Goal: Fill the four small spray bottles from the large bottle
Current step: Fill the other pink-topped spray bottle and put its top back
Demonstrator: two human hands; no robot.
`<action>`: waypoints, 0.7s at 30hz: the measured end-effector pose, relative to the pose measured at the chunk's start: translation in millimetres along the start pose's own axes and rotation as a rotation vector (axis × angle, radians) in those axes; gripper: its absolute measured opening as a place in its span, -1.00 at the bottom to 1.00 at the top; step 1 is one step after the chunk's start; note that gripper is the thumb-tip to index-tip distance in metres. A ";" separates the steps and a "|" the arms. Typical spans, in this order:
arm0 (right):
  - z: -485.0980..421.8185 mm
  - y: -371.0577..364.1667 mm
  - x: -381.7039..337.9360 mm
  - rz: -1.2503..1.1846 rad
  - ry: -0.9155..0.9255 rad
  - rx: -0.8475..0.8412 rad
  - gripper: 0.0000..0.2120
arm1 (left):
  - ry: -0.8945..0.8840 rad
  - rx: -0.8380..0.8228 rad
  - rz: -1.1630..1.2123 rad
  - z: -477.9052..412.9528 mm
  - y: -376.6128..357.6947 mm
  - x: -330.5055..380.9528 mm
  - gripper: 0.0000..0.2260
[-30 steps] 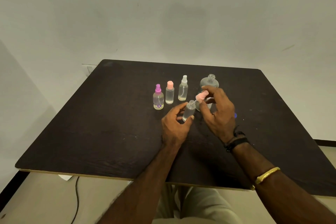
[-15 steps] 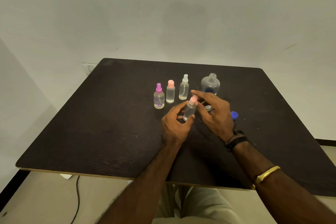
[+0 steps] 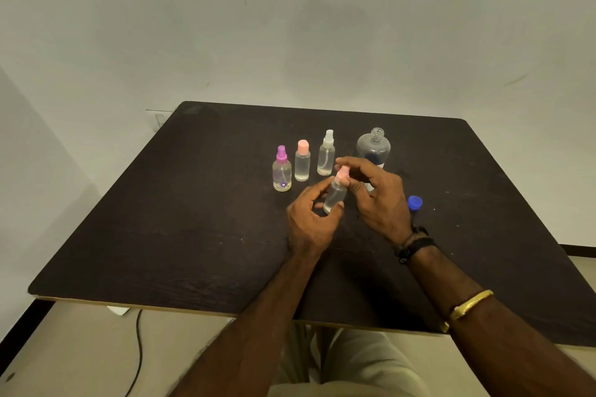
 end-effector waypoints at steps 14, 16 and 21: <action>7.5 -2.9 -5.1 -0.072 -0.056 0.098 -0.65 | -0.006 -0.027 -0.014 -0.5 -0.5 2.2 -0.58; 7.0 -1.9 -3.9 -0.016 -0.052 0.113 -0.67 | -0.017 -0.027 -0.022 0.1 -0.9 3.5 -0.58; 0.9 -1.4 1.7 0.056 -0.097 0.153 -0.74 | -0.005 -0.023 -0.034 1.4 -1.7 4.6 -0.56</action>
Point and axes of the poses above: each hand's wrist, its own z-axis away from the middle knuckle, its own y-axis out of the back of the hand, x = y × z, the point moved 6 cm from there along -z, towards the middle knuckle
